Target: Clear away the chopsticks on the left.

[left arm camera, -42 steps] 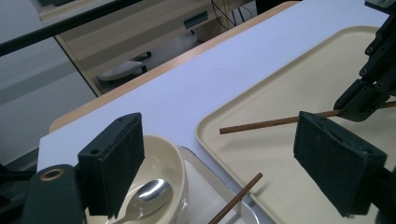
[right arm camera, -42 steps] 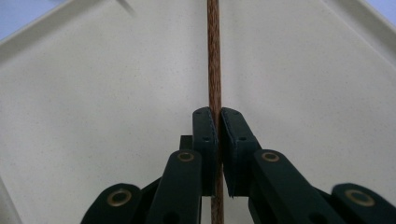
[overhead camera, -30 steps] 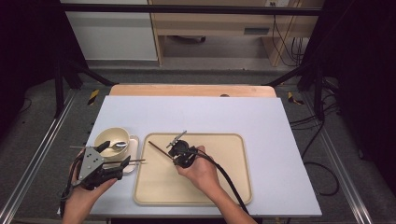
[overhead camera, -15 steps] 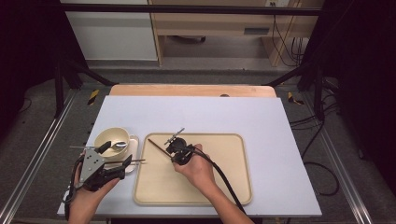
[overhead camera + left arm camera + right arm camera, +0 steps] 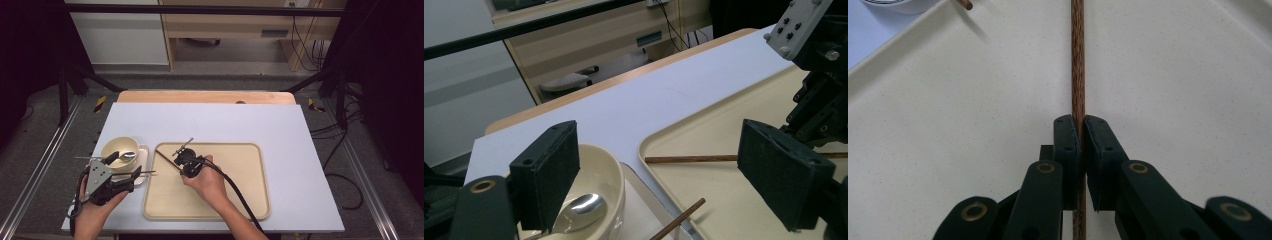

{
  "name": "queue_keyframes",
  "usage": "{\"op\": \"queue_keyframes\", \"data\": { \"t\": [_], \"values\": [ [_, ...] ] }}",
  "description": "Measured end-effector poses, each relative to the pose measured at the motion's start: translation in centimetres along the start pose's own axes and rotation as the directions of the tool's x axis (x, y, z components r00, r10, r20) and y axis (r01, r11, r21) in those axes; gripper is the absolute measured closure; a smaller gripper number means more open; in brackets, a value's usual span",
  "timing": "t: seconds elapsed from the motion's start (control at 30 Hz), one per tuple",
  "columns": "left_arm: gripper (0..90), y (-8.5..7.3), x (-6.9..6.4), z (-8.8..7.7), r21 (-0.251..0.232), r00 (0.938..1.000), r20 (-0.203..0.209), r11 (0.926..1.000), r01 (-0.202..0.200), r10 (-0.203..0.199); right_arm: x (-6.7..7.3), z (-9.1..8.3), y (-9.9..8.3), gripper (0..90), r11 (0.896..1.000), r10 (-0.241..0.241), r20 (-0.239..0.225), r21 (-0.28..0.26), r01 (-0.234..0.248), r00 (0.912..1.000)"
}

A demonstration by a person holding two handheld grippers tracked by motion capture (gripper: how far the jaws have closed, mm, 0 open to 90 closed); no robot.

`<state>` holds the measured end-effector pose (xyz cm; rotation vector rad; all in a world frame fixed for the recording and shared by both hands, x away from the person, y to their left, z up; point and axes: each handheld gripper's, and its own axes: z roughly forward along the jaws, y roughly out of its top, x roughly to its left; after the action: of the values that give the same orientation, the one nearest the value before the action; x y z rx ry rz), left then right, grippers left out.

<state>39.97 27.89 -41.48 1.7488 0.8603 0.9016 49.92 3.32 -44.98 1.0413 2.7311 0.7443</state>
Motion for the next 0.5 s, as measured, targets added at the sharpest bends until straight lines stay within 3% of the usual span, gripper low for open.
{"op": "queue_keyframes", "data": {
  "t": [0.23,0.33,0.5],
  "values": [
    [17.1,0.0,0.0,-0.1,-0.011,0.9999,-0.013,0.9999,0.000,0.000,0.3,-0.3,0.1,80.1,1.000,0.002,-0.017,-0.011,-0.002,0.9998],
    [17.1,-0.1,0.0,-0.2,-0.015,0.9998,-0.020,0.9999,-0.004,0.004,0.3,-0.6,0.0,82.0,1.000,0.002,-0.021,-0.024,-0.002,0.9998],
    [17.1,-0.8,-0.1,-0.5,-0.027,0.9990,-0.039,0.9994,0.022,-0.023,0.0,-1.7,-0.6,90.0,0.998,0.001,-0.045,-0.067,-0.004,0.9990]
  ]
}}
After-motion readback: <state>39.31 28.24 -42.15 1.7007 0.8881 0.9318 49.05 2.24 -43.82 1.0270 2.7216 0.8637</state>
